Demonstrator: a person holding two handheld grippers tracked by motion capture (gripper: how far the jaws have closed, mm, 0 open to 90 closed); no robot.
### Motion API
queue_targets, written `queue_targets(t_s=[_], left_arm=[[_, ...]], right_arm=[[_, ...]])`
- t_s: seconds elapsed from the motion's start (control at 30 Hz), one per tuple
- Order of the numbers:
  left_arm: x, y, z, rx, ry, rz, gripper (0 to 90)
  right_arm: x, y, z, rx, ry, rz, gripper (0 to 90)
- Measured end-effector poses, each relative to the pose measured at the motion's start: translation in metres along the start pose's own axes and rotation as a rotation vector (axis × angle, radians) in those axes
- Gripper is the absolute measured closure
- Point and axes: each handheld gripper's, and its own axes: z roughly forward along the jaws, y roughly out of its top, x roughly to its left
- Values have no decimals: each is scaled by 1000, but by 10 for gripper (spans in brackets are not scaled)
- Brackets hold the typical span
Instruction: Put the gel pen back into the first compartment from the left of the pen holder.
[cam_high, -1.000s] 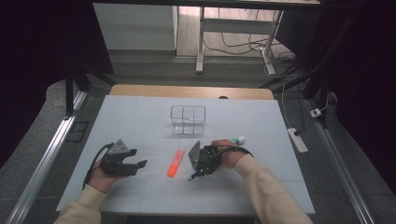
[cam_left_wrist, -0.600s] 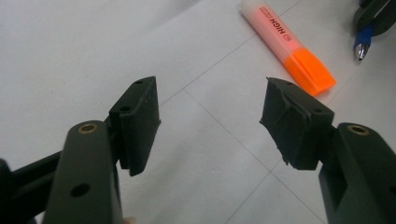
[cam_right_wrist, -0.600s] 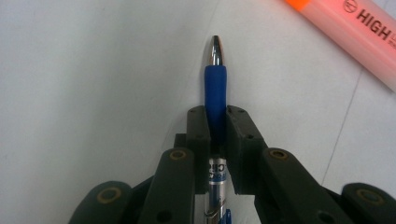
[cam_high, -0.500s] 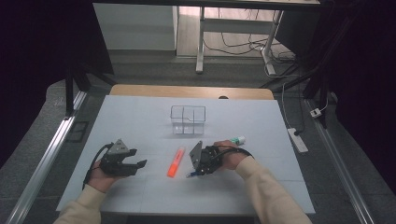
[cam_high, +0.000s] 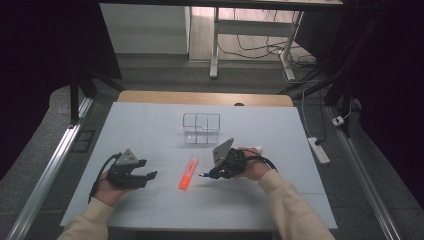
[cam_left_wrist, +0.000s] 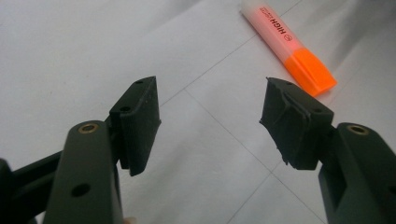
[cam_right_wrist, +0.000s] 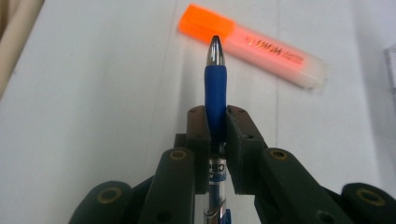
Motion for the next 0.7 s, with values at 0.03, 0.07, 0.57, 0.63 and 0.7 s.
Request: queue_targets(t_s=[0.03, 0.07, 0.57, 0.63, 0.7], left_arm=[[0, 0, 0, 0, 0, 0, 367], [0, 0, 0, 0, 0, 0, 367], [0, 0, 0, 0, -2, 0, 367], [0, 1, 0, -1, -1, 0, 367], [0, 1, 0, -1, -2, 0, 367]], right_arm=[[0, -1, -2, -13, -3, 16, 803], [-1, -2, -4, -22, -7, 25, 803], [-2, -14, -24, -223, -138, 172, 803], [-2, -14, -28, -249, -148, 192, 803], [-1, -14, -31, -277, -150, 203, 803]])
